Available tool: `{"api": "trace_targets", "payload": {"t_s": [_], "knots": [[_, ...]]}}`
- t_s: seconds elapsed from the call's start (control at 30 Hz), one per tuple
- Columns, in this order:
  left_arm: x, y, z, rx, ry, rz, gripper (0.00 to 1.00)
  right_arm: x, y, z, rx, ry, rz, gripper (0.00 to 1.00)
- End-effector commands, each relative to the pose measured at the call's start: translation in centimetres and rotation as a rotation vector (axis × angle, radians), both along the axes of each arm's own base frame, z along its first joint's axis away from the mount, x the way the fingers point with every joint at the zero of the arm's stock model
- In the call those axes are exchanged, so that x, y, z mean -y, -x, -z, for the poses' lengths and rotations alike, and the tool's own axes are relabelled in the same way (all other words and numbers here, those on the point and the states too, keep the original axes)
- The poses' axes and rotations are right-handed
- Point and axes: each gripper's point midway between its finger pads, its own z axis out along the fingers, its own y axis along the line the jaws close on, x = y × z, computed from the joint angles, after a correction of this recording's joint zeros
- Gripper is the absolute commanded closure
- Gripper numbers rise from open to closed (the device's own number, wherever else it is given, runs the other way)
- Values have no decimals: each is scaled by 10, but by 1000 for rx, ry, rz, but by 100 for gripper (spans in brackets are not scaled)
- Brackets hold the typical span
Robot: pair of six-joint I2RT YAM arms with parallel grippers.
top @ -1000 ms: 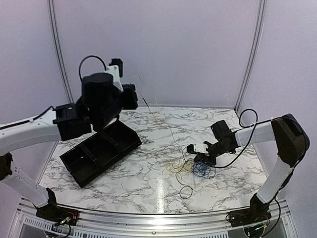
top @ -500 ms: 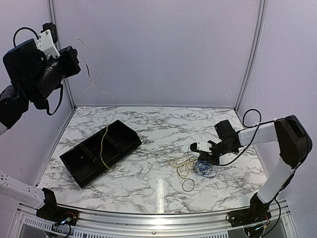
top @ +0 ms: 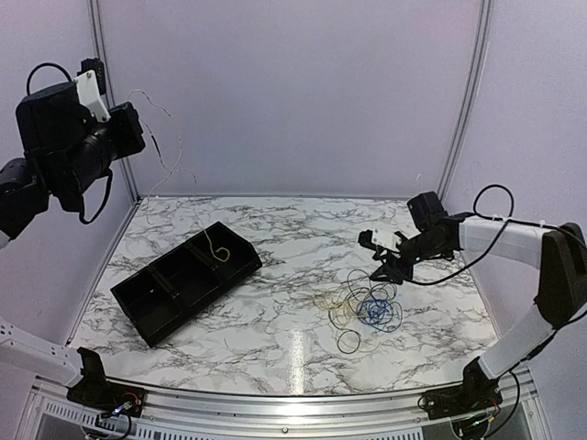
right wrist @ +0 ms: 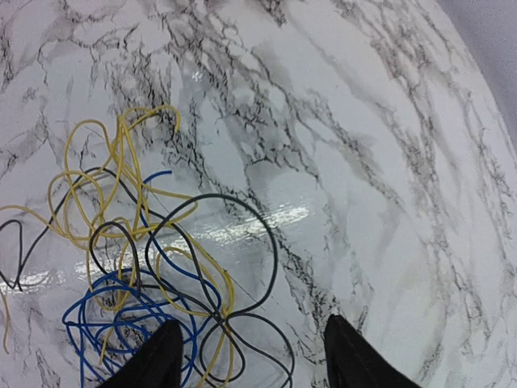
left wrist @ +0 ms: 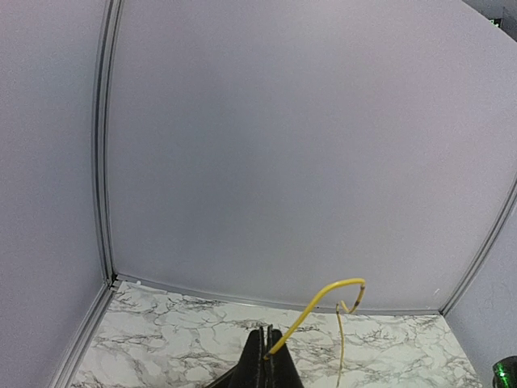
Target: Untangle the cables
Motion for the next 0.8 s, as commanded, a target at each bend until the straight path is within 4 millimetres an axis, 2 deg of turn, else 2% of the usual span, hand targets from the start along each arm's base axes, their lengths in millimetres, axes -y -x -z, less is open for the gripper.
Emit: {"api": "trace_targets", "payload": {"t_s": [0.0, 0.1, 0.2, 0.33, 0.37, 0.43, 0.53, 0.67, 0.77], "knots": [[2, -9, 10, -33, 0, -22, 100, -5, 6, -58, 20, -85, 22, 26], [13, -22, 11, -45, -2, -16, 100, -6, 10, -81, 15, -111, 26, 22], [28, -36, 11, -56, -22, -19, 100, -6, 14, -106, 34, -127, 28, 21], [37, -49, 12, -66, -30, -24, 100, -3, 18, -140, 98, -145, 33, 20], [38, -52, 14, -70, -27, -22, 100, -2, 20, -146, 112, -148, 37, 12], [40, -59, 21, -83, -33, -28, 100, -1, 24, -155, 139, -157, 36, 9], [37, -73, 39, -114, -44, -61, 100, 1, 30, -159, 154, -160, 33, 9], [31, -97, 66, -160, -79, -97, 100, 4, 33, -151, 141, -145, 36, 10], [24, -115, 93, -207, -119, -124, 100, 5, 36, -142, 130, -137, 39, 10]]}}
